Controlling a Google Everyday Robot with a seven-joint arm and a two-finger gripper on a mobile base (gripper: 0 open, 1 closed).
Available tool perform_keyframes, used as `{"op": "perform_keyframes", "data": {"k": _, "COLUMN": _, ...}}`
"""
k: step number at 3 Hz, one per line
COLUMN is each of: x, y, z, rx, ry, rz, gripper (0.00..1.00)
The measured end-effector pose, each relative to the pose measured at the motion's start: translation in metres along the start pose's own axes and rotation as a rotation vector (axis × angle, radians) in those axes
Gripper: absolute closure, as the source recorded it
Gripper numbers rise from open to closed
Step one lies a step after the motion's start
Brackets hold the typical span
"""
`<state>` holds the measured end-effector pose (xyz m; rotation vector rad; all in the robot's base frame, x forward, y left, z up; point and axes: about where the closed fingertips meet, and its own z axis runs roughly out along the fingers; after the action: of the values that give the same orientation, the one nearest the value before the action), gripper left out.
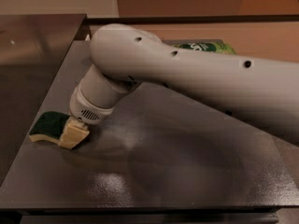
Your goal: Pick sponge
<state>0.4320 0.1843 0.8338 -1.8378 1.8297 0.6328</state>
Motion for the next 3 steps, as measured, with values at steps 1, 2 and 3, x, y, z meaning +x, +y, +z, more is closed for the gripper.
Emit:
{"op": "perform_keyframes", "data": {"k": 1, "x": -0.006, "y": -0.008, "z": -0.011, "rx": -0.012, "ry": -0.015, "rz": 0.005, "gripper": 0.87}}
{"op": "perform_keyframes", "data": {"k": 2, "x": -0.012, "y": -0.023, "z": -0.032, "rx": -0.015, "ry": -0.027, "rz": 0.006, "gripper": 1.00}}
{"op": "perform_keyframes", "data": {"k": 3, "x": -0.018, "y": -0.042, "z": -0.061, "rx": -0.006, "ry": -0.037, "rz": -0.006, "gripper": 1.00}}
